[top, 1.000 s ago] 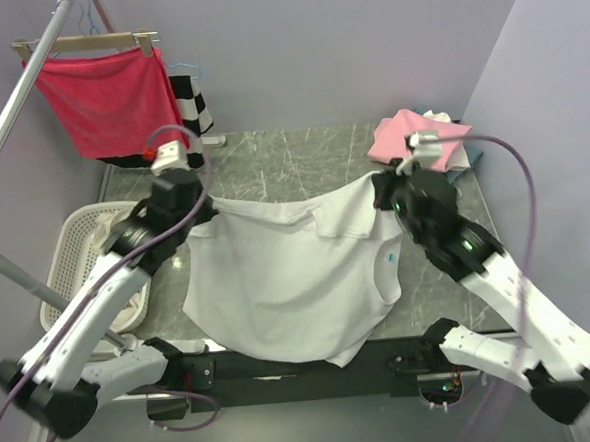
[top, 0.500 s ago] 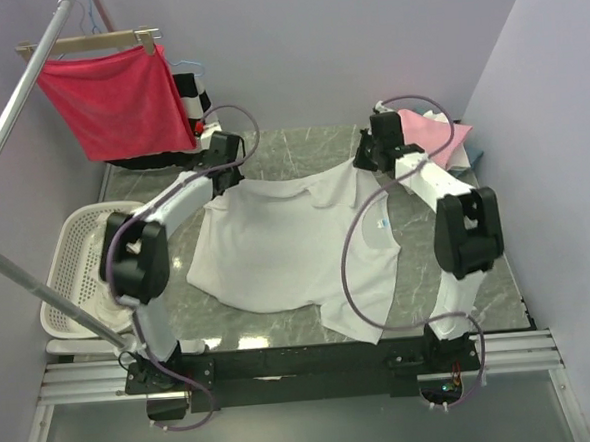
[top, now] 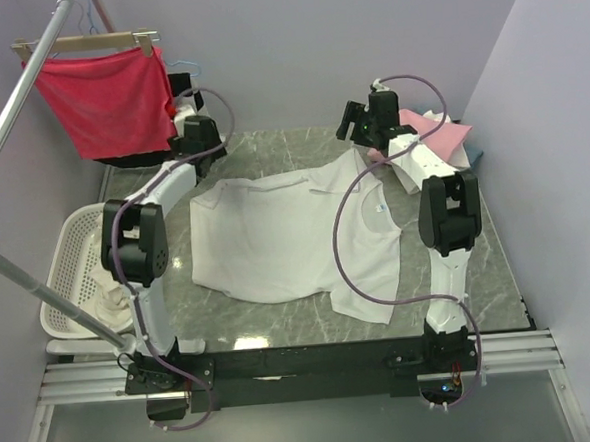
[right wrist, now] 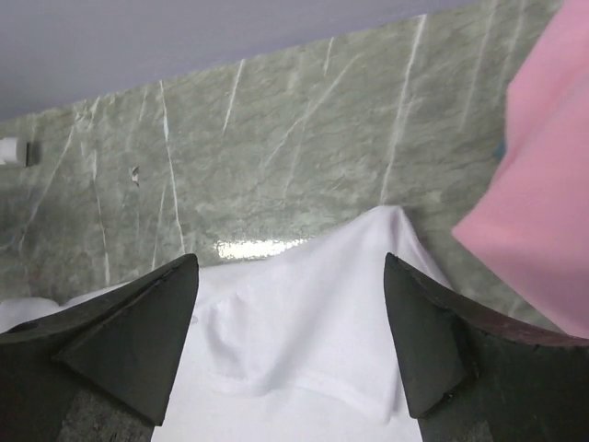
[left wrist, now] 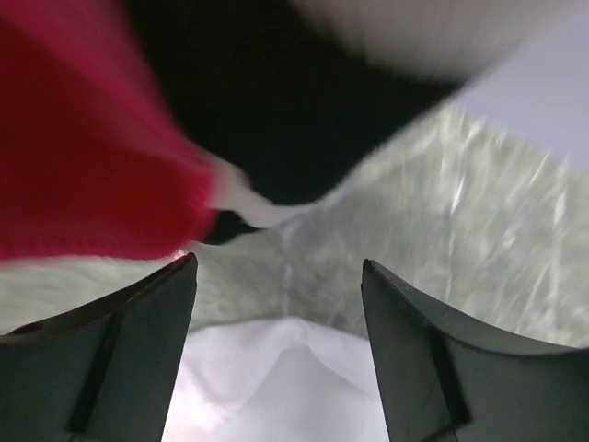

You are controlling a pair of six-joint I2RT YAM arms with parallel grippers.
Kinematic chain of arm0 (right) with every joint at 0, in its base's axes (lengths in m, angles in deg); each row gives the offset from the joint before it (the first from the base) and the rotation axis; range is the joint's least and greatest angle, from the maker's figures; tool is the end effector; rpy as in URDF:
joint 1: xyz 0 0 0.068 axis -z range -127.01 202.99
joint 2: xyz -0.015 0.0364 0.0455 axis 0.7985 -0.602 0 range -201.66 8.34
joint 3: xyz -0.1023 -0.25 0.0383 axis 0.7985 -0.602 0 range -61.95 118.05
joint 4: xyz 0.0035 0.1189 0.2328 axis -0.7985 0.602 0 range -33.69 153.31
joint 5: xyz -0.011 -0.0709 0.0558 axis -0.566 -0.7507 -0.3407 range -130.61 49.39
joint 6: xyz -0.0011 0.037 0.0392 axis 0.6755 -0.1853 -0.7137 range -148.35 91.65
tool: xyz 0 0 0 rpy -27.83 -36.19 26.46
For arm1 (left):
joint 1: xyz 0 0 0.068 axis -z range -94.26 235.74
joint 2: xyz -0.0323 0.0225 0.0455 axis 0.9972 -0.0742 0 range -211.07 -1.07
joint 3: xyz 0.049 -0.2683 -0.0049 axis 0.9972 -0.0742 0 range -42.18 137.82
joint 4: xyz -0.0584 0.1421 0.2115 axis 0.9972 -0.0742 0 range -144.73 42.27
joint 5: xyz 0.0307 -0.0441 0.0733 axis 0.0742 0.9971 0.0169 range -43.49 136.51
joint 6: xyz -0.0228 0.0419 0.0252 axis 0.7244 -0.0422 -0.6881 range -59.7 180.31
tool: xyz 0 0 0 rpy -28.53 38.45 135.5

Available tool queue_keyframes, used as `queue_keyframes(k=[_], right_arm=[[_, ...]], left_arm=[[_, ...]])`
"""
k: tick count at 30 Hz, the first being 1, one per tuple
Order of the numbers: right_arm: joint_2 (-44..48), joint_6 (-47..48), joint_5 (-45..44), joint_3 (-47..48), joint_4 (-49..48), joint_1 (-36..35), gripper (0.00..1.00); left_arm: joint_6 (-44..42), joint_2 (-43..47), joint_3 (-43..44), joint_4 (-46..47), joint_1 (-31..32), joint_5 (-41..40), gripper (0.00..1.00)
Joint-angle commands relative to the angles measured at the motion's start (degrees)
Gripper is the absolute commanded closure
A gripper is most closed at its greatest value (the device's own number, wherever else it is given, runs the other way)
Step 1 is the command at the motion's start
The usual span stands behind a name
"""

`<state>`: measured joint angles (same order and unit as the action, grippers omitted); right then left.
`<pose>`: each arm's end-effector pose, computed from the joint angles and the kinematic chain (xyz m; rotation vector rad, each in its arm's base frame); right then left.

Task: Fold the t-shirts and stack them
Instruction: Flatten out the tshirt

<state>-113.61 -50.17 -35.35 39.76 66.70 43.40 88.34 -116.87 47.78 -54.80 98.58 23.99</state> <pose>0.4969 0.0872 0.2532 0.1716 2.1248 0.4230 0.4625 -0.0914 0.2402 -0.4994 2.0364 -0.0069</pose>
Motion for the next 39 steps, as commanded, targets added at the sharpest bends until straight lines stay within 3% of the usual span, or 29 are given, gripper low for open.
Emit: queue_keyframes(k=[1,3,4,5,12,18,25,31,39], right_arm=[[9.0,-0.1,-0.8,-2.7,0.0,0.4,0.12],[12.9,0.5,4.5,-8.4,1.0,-0.1,0.10],[14.5,0.8,4.0,-10.5,1.3,-0.6,0.10],[16.0,1.3,4.5,-14.1,1.4,-1.3,0.08],[27.1,3.6,11.4,-26.9,12.2,-4.4,0.08],[31.7,2.8,13.1,-37.2,14.3,-9.8,0.09],[30.9,-1.6,9.1,-44.4,11.1,-15.0,0.09],[29.2,-4.6,1.8,-49.1,16.2,-15.6,0.10],[39.2,-12.1,1.8,-61.8,21.2,-19.4,0.10]], left_arm=[[0.2,8.8,-2.6,-0.7,0.1,-3.1,0.23],[-0.9,11.6,-8.1,-0.4,0.1,2.0,0.23],[-0.6,14.2,-9.6,-0.7,0.2,6.0,0.17],[-0.3,15.4,-10.9,-2.1,0.3,8.3,0.17],[3.1,23.3,-26.5,-5.5,2.4,24.4,0.21],[8.1,27.9,-40.8,-1.9,5.1,25.5,0.25],[9.0,29.1,-45.3,-3.7,7.6,21.1,0.27],[12.8,32.5,-48.8,-12.0,9.2,17.2,0.32],[24.0,44.8,-58.0,-21.9,16.2,16.9,0.33]])
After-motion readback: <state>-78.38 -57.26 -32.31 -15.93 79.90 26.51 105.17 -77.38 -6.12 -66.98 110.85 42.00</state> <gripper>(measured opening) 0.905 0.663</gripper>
